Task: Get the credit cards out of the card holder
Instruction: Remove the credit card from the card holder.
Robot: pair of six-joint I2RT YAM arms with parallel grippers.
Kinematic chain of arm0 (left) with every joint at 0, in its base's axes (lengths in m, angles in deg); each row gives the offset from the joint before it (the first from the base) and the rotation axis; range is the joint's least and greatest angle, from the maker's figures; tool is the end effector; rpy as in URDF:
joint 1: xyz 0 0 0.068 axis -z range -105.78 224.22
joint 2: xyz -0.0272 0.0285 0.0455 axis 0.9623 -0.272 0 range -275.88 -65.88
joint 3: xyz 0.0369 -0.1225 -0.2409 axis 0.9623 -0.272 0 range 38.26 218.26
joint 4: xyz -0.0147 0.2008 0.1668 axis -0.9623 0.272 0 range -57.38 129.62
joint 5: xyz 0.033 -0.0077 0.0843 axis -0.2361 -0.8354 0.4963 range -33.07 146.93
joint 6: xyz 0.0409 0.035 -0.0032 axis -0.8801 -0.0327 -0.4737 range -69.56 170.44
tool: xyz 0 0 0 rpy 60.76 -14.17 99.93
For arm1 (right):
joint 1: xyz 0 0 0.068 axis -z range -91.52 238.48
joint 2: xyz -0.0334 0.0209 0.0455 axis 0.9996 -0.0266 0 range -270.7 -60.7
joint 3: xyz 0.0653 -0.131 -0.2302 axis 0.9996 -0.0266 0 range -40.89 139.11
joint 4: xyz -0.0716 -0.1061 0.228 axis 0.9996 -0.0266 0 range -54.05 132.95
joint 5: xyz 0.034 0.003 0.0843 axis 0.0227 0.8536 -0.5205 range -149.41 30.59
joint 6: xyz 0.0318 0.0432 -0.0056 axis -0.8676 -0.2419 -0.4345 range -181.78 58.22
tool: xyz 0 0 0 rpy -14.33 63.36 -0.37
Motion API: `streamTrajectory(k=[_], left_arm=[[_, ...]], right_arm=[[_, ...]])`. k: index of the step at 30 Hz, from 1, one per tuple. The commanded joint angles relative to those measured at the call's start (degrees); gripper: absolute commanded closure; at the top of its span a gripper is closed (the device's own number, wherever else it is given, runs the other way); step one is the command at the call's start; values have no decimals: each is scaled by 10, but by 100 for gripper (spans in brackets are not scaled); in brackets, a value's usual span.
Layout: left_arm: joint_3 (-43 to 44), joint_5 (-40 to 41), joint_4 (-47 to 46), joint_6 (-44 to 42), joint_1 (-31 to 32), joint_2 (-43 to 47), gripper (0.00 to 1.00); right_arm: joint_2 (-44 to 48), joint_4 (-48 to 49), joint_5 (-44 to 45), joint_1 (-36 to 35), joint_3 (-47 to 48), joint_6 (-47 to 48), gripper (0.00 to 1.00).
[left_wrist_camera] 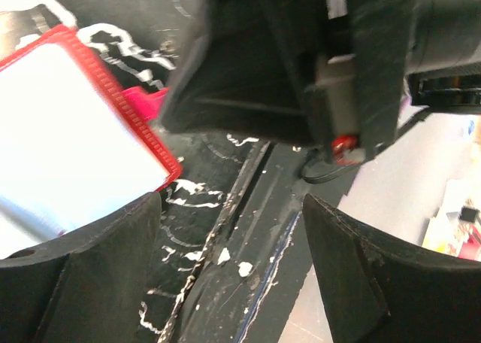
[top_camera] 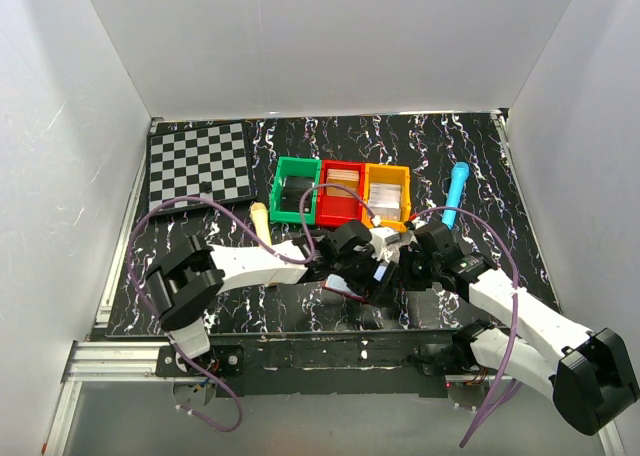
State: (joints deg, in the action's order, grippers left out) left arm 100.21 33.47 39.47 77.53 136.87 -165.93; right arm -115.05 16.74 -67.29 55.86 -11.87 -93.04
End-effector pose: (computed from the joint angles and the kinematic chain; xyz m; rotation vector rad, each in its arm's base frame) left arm 0.1580 -0.3364 0.1941 1.0161 2.4285 -1.1535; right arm 0.1500 0.1019 0.1918 -0.0921 2.5712 0.6249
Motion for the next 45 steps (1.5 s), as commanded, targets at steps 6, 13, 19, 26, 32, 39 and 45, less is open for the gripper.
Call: streamTrajectory(k=[6, 13, 19, 26, 32, 39, 45], left_arm=[[-146, 81, -54, 118, -98, 119, 23], [-141, 102, -23, 125, -105, 97, 23], [-128, 119, 5, 124, -105, 80, 22], [-112, 105, 19, 113, -104, 56, 23], [-97, 72, 12, 99, -101, 35, 24], [-80, 34, 4, 81, -92, 12, 24], [-67, 12, 1, 70, -85, 1, 24]], right_arm=[[12, 21, 3, 3, -9, 0, 99], [6, 27, 0, 3, -8, 1, 99], [4, 26, -2, 3, -7, 1, 99], [-2, 29, -6, 3, -6, 2, 99], [-9, 31, -8, 3, -3, 2, 99], [-17, 31, -7, 3, 1, 5, 99], [-23, 34, -7, 3, 2, 7, 99]])
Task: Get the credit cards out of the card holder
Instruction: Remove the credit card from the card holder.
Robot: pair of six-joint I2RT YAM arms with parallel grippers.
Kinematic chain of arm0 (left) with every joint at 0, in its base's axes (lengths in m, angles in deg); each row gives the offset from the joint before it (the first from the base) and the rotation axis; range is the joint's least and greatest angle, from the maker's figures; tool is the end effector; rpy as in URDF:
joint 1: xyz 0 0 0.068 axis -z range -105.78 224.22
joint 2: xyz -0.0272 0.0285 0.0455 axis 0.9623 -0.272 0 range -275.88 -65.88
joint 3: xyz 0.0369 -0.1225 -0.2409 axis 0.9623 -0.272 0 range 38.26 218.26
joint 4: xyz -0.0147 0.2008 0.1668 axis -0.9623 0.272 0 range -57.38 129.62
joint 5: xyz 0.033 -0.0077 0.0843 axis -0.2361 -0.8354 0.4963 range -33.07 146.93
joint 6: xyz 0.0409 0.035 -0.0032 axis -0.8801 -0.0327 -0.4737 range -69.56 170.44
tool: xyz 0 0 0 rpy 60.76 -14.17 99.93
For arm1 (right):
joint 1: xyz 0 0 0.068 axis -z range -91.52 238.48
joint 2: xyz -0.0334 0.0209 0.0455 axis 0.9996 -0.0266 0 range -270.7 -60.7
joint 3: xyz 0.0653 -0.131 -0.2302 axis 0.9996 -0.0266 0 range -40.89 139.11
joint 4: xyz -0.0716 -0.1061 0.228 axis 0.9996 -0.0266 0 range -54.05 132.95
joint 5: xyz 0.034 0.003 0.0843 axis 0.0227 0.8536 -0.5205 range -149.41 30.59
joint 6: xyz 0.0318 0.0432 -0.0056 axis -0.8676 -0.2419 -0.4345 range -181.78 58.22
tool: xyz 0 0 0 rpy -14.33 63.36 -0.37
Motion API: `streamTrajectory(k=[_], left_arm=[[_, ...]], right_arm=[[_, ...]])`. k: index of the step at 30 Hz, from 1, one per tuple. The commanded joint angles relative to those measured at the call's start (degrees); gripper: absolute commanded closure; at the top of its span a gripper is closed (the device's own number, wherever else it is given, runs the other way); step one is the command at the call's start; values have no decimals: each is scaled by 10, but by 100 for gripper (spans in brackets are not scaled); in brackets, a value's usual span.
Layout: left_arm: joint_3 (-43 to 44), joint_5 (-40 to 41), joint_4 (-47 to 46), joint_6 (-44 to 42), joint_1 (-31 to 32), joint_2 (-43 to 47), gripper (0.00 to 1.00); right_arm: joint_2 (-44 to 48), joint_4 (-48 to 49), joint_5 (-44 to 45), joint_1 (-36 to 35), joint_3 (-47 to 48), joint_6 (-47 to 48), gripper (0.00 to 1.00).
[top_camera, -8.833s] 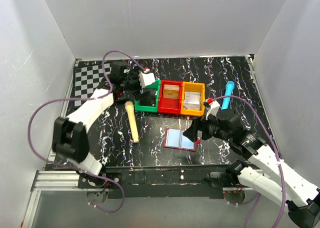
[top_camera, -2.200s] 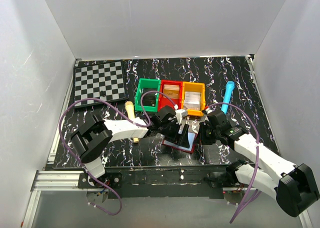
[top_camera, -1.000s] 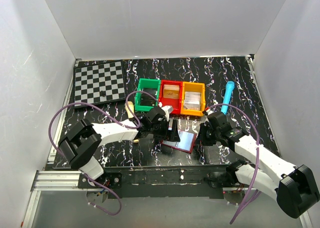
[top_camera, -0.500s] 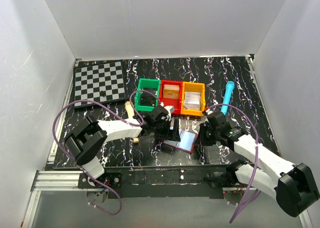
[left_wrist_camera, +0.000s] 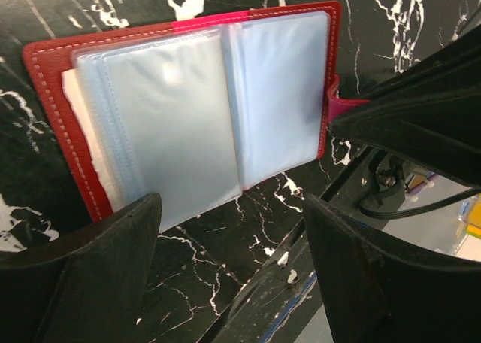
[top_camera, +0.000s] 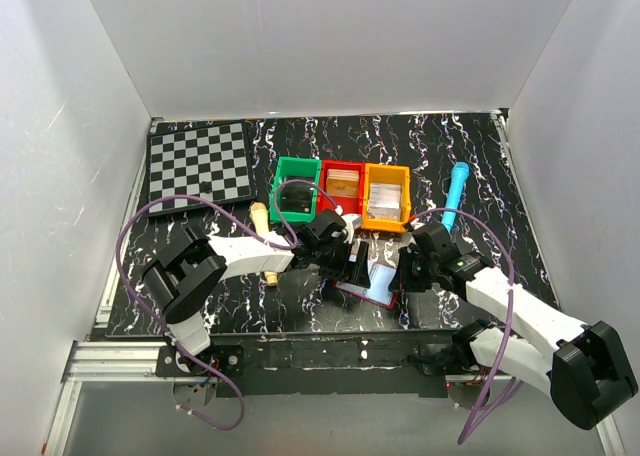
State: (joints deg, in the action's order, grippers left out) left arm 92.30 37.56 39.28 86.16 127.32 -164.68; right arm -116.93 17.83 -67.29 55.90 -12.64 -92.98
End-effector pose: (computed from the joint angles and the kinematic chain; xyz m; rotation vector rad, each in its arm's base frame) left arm 0.1969 -0.2820 0.1604 0.5709 2.6606 -0.9967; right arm 0.1519 0.1029 0.1836 -0.0908 2.5979 0.6099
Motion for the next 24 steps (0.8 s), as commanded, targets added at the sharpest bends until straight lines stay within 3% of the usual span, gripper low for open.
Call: streamTrajectory(k=[1, 24], left_arm=[[14, -32, 2, -19, 12, -13, 24], [135, -94, 56, -109, 83, -96, 25]], right_arm=[[-4, 23, -6, 2, 8, 6, 99], [9, 22, -1, 2, -7, -3, 99]])
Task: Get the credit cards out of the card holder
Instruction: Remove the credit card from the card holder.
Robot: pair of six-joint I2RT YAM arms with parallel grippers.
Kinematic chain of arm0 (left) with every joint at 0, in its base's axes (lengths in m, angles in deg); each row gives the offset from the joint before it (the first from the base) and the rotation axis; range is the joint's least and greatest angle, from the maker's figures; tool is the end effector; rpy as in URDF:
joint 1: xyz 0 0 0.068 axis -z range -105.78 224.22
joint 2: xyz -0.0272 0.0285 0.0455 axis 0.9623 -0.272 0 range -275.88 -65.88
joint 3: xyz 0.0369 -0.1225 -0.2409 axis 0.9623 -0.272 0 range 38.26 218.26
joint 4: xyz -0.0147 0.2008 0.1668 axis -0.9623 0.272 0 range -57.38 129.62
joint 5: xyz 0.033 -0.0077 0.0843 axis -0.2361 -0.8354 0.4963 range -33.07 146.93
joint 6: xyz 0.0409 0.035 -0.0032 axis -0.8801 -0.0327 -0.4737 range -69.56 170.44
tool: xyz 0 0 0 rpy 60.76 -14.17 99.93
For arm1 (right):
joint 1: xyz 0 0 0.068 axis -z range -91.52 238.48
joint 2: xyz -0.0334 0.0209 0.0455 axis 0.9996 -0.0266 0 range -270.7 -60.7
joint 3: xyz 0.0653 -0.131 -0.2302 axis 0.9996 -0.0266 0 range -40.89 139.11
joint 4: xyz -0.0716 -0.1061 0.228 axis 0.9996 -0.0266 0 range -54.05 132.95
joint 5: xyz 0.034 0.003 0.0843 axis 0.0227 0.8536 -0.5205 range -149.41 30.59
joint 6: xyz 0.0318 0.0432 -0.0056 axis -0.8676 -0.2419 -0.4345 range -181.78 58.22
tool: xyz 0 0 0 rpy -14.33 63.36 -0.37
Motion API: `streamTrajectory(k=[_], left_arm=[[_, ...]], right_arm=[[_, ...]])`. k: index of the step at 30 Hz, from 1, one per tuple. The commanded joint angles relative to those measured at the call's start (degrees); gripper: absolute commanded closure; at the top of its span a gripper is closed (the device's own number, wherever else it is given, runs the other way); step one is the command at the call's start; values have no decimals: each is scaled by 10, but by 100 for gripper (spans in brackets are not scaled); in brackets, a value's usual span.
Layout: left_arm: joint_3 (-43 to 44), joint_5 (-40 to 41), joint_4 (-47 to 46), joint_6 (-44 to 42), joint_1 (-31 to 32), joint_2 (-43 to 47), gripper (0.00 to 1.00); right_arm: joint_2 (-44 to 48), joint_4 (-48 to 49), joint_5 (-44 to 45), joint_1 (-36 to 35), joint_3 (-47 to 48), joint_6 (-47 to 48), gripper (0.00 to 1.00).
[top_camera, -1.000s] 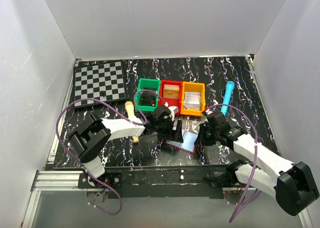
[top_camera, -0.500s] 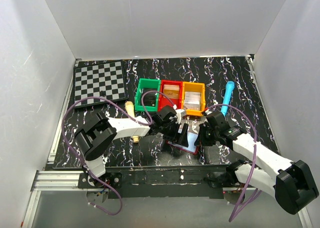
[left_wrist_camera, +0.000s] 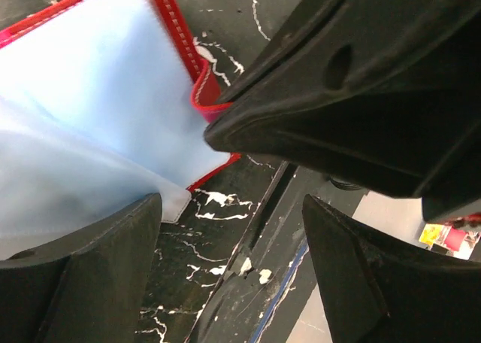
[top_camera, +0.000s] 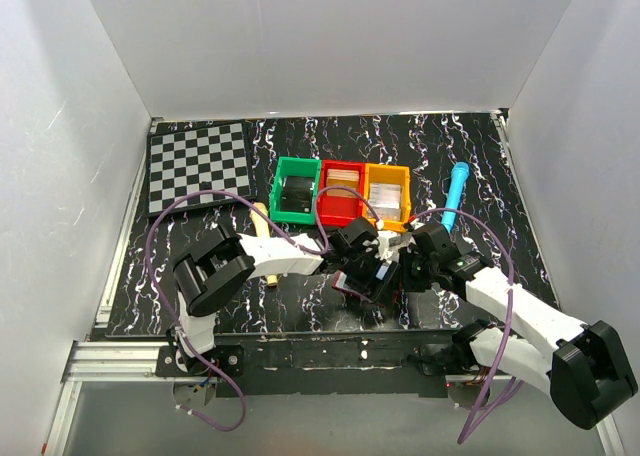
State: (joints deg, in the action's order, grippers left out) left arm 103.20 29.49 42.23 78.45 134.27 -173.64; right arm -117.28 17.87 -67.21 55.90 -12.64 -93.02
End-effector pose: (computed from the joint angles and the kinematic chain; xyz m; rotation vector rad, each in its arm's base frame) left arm 0.1782 -0.3422 0.1587 0.9854 2.5981 -1.1409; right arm 0.1524 0.1031 0.1826 -0.0889 2.6030 0.6057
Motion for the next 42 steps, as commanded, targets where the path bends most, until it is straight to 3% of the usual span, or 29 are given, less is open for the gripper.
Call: streamTrajectory(k=[1, 19, 24, 30, 35, 36, 42], left_arm=[[30, -16, 28, -35, 16, -8, 25], [108, -17, 45, -67, 50, -10, 25], [9, 94, -4, -9, 25, 93, 23], [-152, 161, -36, 104, -56, 213, 16], [-153, 184, -13, 113, -64, 200, 12], [-148, 184, -11, 114, -64, 190, 2], [-141, 184, -13, 108, -64, 174, 2]], right_arm=[[14, 22, -1, 2, -7, -3, 99], [38, 24, 18, 2, -30, -31, 99], [38, 23, 17, 2, -29, -31, 99], [40, 25, 16, 2, -30, -29, 99], [34, 29, 12, 2, -31, -28, 99], [34, 29, 12, 2, -31, -29, 99], [39, 27, 12, 2, -31, -29, 99]])
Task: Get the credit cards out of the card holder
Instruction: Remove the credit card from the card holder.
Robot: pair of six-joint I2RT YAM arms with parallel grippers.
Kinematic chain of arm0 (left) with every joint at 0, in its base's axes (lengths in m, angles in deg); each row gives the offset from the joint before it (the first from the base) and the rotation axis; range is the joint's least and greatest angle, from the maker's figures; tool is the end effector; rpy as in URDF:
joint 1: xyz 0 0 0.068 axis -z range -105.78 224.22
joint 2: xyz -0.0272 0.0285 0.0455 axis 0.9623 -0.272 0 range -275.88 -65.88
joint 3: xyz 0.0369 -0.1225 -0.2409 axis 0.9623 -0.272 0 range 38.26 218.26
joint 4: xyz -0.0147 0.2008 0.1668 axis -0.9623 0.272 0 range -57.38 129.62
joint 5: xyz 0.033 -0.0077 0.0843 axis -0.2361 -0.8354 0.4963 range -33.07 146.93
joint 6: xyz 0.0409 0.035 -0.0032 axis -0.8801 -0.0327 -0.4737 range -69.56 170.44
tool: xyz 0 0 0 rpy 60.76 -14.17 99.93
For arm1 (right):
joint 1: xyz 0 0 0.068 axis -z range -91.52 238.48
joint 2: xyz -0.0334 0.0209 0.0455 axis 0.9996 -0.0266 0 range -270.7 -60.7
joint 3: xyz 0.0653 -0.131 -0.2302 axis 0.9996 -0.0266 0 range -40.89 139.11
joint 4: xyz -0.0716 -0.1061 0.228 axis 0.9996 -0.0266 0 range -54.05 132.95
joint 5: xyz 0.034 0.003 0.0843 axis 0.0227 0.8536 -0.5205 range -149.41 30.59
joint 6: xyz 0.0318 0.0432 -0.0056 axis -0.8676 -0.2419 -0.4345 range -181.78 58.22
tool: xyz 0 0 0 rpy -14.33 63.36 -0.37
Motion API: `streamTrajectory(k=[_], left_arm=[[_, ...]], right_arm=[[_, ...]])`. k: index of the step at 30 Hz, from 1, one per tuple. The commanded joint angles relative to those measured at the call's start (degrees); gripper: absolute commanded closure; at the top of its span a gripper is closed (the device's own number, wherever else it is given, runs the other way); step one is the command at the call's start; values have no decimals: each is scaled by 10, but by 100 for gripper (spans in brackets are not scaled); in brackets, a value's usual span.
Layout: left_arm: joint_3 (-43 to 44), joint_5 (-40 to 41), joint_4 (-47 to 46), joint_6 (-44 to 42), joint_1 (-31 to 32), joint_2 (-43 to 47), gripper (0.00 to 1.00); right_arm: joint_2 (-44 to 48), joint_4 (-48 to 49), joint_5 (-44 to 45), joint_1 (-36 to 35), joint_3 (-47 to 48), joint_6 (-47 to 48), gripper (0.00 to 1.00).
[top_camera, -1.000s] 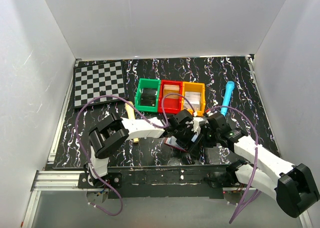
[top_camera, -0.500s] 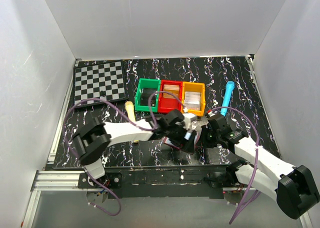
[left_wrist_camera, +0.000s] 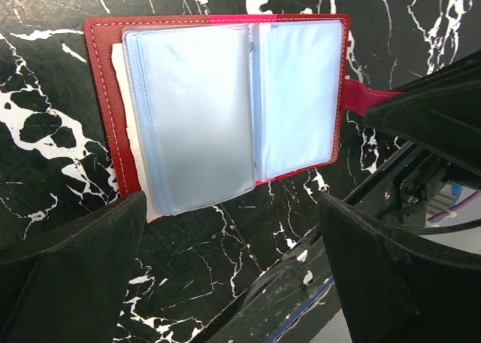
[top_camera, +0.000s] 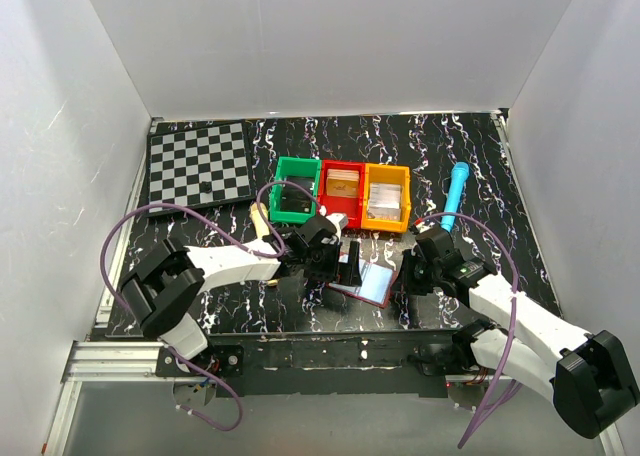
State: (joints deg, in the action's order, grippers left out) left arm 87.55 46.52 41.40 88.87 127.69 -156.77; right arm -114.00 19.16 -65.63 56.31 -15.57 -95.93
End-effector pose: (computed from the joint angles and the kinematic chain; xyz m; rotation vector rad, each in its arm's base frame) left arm 0.1834 -0.2583 0.1757 0.4343 2.6229 -0.8565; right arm 0.1457 0.0962 0.1772 -0.0038 2.5751 0.6051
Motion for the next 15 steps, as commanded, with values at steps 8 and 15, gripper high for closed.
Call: streamTrajectory(k=[8, 15], left_arm=[[25, -7, -7, -3, 2, -15, 4], [32, -23, -13, -10, 4, -25, 5]], right_arm=[[-2, 16, -6, -2, 0, 2, 99], [-8, 16, -6, -2, 3, 4, 99]])
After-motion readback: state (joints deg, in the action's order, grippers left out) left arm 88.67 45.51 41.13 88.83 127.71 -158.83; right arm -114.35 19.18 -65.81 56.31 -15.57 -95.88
